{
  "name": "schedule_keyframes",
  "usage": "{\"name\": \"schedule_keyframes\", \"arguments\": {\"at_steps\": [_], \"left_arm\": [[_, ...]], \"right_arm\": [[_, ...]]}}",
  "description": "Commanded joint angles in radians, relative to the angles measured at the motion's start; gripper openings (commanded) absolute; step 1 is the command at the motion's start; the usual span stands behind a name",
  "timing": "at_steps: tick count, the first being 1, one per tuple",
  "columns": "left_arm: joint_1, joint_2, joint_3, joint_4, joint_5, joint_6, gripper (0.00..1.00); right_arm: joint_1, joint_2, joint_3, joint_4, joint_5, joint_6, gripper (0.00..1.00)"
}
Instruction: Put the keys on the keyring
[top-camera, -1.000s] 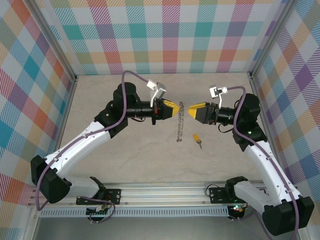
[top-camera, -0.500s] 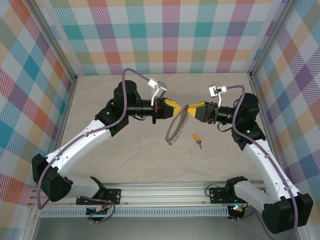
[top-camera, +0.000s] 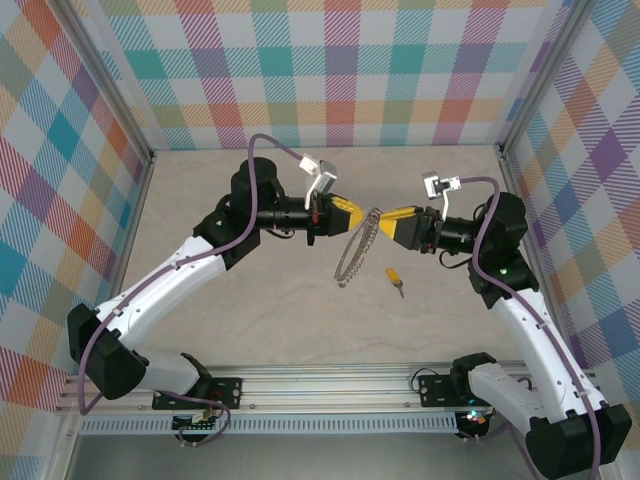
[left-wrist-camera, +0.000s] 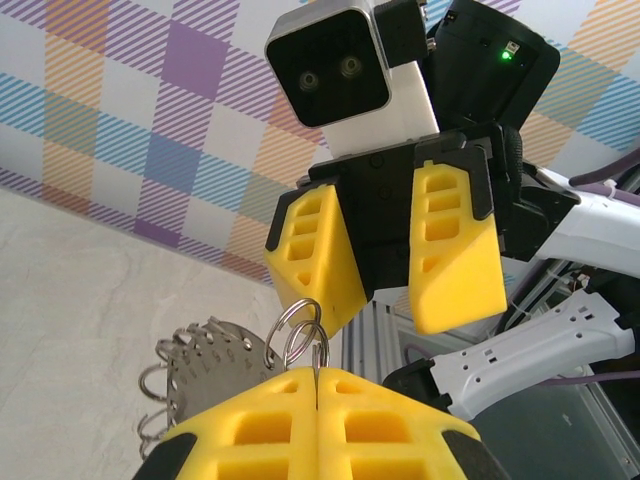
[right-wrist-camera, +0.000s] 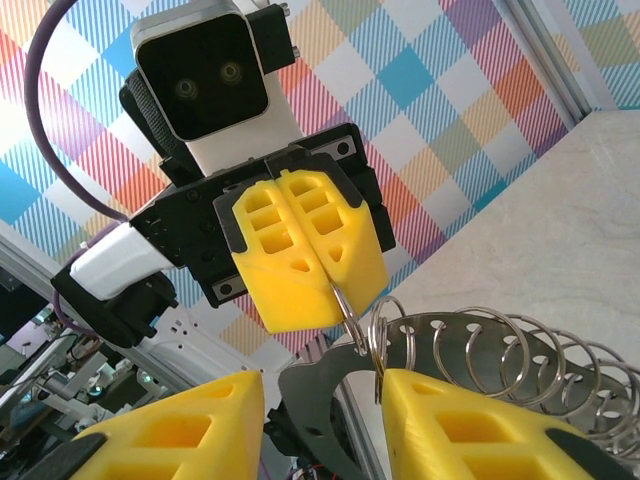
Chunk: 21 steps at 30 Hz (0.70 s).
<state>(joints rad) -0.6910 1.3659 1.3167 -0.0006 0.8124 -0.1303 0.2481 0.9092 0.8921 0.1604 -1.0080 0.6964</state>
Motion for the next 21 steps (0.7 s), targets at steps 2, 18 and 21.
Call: {"name": "schedule_keyframes", "arguments": {"at_steps": [2,18,21], "left_arm": [[0.007,0.002,0.049,0.024,0.035,0.0,0.0],[0.007,-0.013,0.048,0.01,0.044,0.0,0.0],[0.007,-0.013,0.049,0.007,0.047,0.001,0.0]], "right_arm": [[0.003,0.005,0.045,0.028,-0.015,-0.005,0.35],[0.003,-0.032,0.074,-0.082,0.039,-0.058,0.34],[0.006,-0.017,0.061,-0.024,0.033,-0.019,0.35]]}}
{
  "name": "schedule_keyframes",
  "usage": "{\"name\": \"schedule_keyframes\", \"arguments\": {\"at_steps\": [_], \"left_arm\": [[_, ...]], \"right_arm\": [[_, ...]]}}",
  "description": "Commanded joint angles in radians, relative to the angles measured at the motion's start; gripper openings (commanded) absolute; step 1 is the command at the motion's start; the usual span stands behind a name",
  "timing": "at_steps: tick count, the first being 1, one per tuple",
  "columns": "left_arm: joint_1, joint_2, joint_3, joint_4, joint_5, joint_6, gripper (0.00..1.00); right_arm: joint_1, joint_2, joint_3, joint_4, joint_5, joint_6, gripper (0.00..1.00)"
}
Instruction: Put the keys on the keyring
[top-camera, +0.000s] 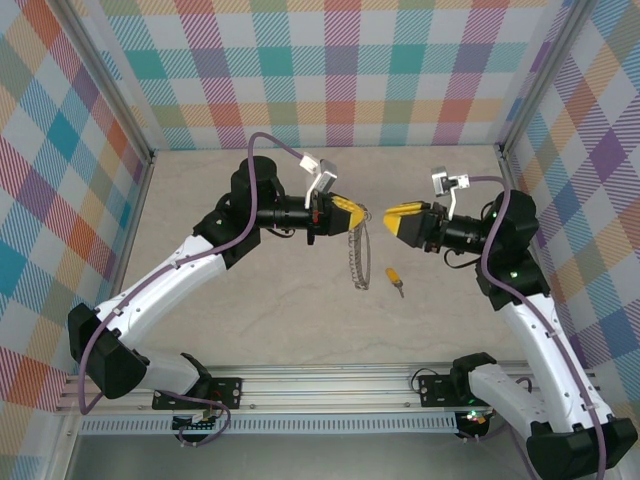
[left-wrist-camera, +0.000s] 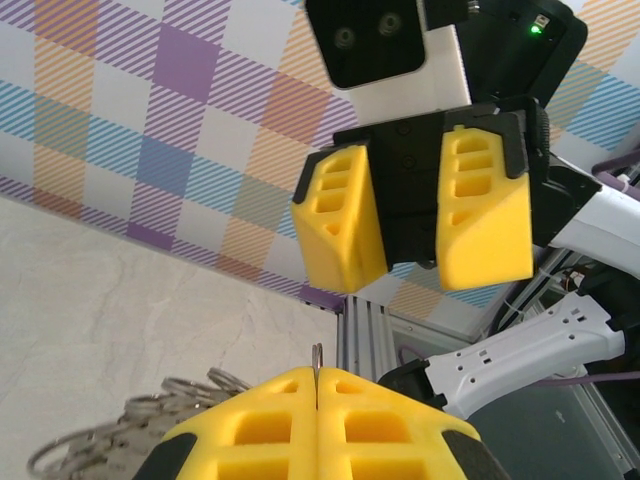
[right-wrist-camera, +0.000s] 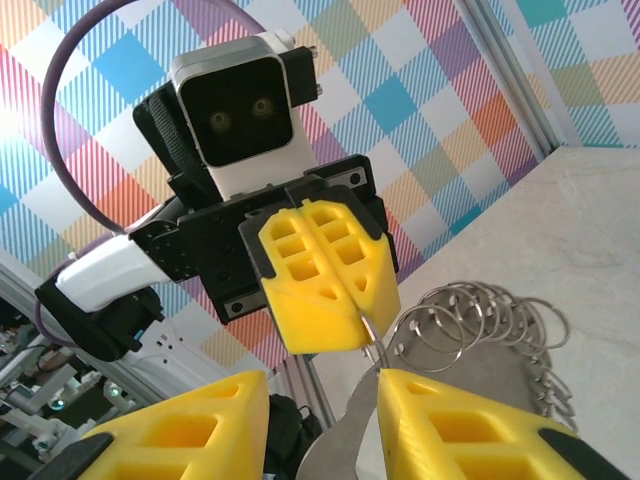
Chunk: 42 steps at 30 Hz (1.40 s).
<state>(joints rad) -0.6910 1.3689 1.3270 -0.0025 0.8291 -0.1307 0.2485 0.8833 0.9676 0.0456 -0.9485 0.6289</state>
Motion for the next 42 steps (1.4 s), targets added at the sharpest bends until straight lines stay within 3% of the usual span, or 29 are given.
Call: {"name": "schedule_keyframes", "arguments": {"at_steps": [1,28,42], "left_arm": [[0.008,-0.018,0.038,0.01,0.031,0.0,0.0],[-0.013,-0.003,0.061,-0.002,0.044,0.002,0.0],[-0.017,0.005,0.07,-0.011,0.047,0.006,0.0]], "right_arm": [[0.009,0.012,-0.017,0.103,-0.027,0.056,0.35],[0.068,0.078,-0.029,0.166,-0.007,0.052,0.33],[0.101,0.106,-0.007,0.185,-0.013,0.049,0.23]]}}
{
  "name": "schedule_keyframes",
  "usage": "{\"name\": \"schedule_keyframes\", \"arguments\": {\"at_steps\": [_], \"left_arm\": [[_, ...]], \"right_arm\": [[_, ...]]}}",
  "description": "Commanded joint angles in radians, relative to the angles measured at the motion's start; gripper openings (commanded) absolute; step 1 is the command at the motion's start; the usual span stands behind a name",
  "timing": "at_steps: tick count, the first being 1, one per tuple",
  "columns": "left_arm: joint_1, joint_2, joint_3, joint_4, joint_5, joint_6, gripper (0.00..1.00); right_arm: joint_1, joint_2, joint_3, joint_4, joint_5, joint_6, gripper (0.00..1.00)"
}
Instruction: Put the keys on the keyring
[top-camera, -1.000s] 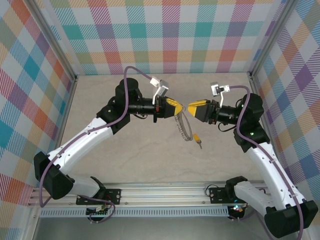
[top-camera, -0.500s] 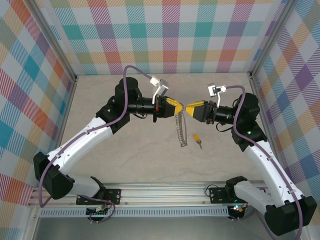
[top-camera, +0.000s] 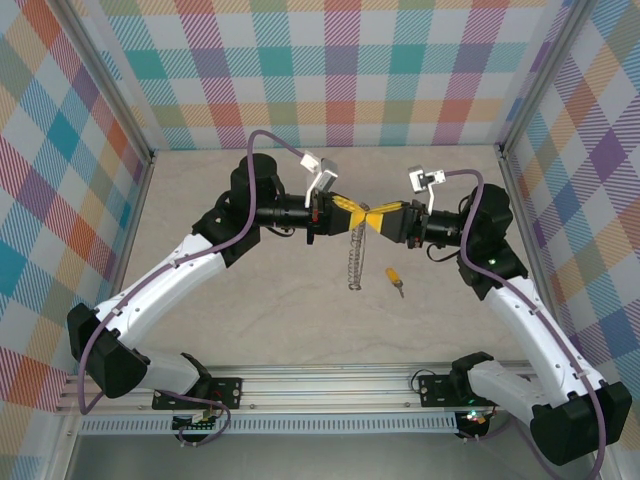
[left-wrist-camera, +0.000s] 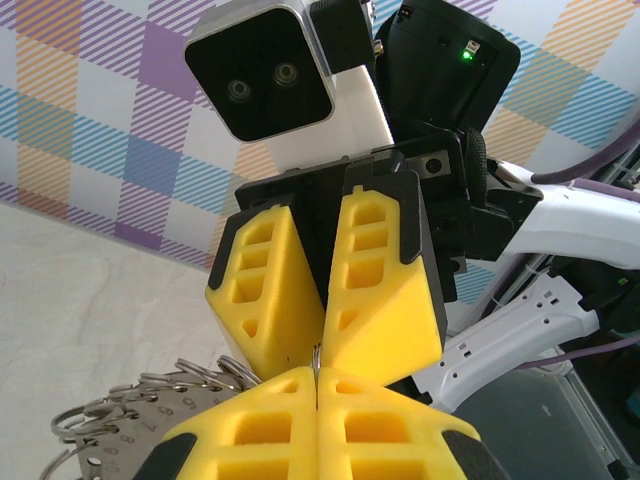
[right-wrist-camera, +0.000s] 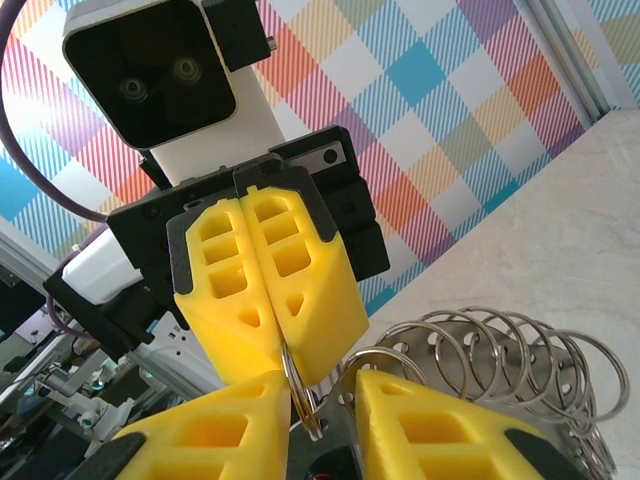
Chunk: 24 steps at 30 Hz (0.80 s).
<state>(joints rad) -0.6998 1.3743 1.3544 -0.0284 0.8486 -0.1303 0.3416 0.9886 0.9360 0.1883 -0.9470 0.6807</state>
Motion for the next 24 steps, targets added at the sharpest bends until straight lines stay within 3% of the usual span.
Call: {"name": "schedule_keyframes", "arguments": {"at_steps": [1,4,7,10,16,19,24], "left_arm": [[-0.009,0.001,0.042,0.015,0.03,0.007,0.0],[-0.01,0.003,0.044,0.013,0.033,0.007,0.0],[-0.01,0.006,0.047,0.007,0.028,0.006,0.0],[-0.009,-0.008,0.041,-0.006,-0.026,0.007,0.0],[0.003,-0.079,-0.034,0.062,-0.132,-0.046,0.34],[0.013,-0.112,-0.082,0.118,-0.156,-0.092,0.4],[0.02,-0.125,-0.135,0.21,-0.167,-0.175,0.4]], "right_arm": [[0.008,0.001,0.026,0.041,-0.013,-0.004,0.23],[0.008,0.001,0.029,0.034,-0.006,-0.012,0.16],[0.009,0.003,0.029,0.019,0.006,-0.025,0.0],[0.007,-0.003,0.029,-0.003,0.024,-0.049,0.0],[0.007,-0.014,0.032,-0.022,0.044,-0.075,0.0],[0.006,-0.016,0.029,-0.009,0.045,-0.072,0.0],[0.007,-0.027,0.008,0.059,0.053,-0.048,0.0]]}}
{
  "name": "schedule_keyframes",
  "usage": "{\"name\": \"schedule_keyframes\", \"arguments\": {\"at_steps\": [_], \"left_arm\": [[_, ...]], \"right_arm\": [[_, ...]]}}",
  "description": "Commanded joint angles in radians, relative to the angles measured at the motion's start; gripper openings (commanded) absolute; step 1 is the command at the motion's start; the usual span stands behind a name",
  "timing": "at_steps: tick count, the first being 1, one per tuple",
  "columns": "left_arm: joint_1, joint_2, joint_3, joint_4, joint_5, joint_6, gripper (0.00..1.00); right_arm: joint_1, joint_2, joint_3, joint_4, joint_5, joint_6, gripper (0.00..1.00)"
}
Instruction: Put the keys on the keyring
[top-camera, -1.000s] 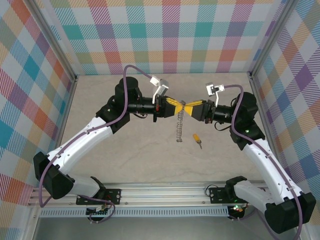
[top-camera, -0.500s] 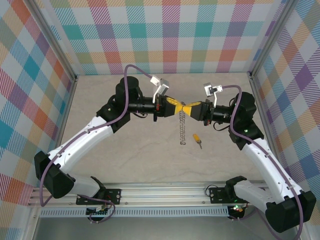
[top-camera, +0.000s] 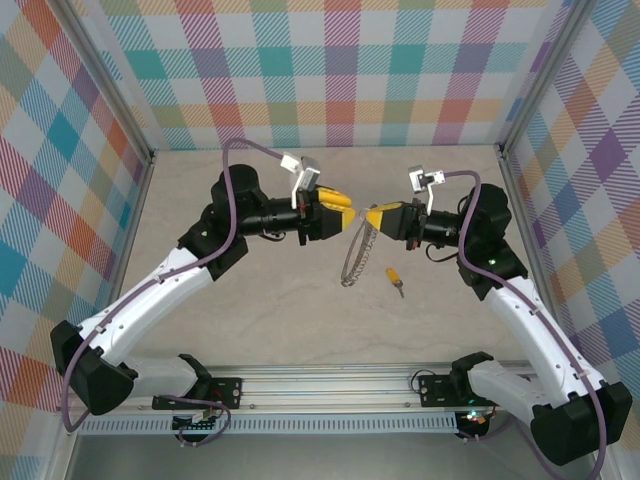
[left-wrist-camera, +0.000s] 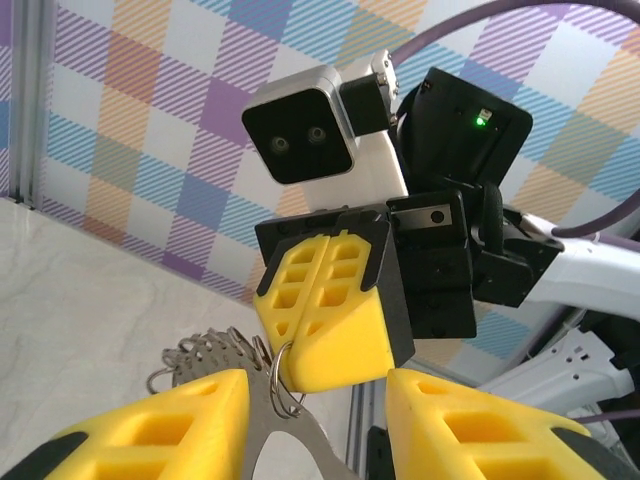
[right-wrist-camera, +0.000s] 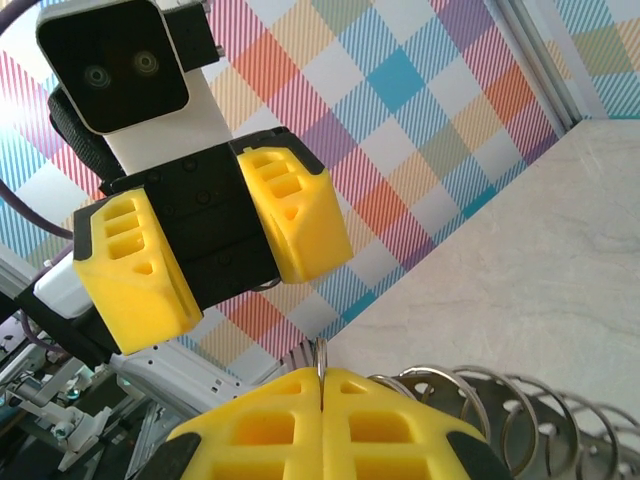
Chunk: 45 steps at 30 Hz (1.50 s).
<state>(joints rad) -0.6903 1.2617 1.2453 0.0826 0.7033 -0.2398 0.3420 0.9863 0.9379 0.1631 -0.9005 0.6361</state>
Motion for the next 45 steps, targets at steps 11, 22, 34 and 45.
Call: {"name": "schedule_keyframes", "arguments": {"at_steps": [11,22,34,45], "left_arm": [[0.009,0.036,-0.082,0.309,-0.023,-0.235,0.35],[-0.014,0.086,-0.058,0.362,0.002,-0.27,0.33],[-0.034,0.126,-0.016,0.385,0.014,-0.271,0.33],[-0.043,0.12,-0.024,0.403,0.003,-0.271,0.41]], "right_arm": [[0.008,-0.032,-0.022,0.244,0.047,0.086,0.0],[0.008,-0.018,-0.022,0.299,0.066,0.125,0.0],[0.008,-0.01,-0.025,0.303,0.063,0.131,0.0],[0.007,-0.011,-0.031,0.283,0.077,0.114,0.0]]}}
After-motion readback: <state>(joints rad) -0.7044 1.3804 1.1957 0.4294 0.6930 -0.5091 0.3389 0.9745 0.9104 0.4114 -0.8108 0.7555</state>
